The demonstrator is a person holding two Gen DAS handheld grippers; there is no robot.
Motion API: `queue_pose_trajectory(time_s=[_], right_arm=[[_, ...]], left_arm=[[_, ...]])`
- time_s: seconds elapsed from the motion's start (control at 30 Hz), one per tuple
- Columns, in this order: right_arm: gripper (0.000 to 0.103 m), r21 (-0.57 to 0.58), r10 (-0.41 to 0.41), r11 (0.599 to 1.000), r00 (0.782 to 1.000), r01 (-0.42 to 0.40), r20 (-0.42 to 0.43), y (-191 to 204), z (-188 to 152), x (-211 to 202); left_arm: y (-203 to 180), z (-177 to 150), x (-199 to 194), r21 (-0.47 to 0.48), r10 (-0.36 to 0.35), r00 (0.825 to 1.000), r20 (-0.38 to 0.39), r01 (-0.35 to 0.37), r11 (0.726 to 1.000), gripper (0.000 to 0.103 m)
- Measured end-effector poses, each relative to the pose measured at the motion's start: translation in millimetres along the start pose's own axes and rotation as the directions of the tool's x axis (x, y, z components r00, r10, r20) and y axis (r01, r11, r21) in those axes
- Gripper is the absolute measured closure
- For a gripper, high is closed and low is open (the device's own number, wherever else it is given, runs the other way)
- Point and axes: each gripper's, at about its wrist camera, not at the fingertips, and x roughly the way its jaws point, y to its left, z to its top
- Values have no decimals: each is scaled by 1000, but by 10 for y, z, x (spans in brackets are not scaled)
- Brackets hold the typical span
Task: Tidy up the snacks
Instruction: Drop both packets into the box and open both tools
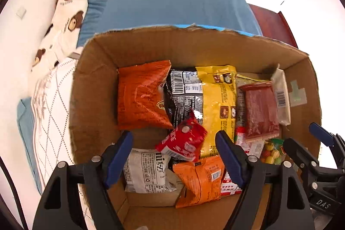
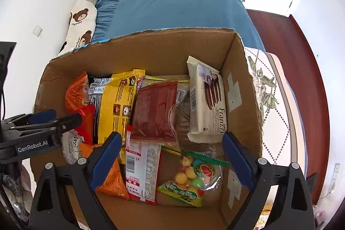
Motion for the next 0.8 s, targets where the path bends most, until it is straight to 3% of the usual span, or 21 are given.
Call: queue_pose_trajectory(time_s=[0.27,0.5,0.8], right_arm=[[7,-41,-43,998,996,47,84,13,-361,-338],[7,-66,-29,997,987,40,160,79,-630,-725],[7,-113,-20,992,956,55,292,244,-1083,-1300]], left_arm=[[-42,-455,-418,-4,20,986,168,-19,1000,25],[-48,-891,-803,-34,28,956,292,-19,999,25],[-91,-1408,-1342,-30,36,907,420,-26,999,25]])
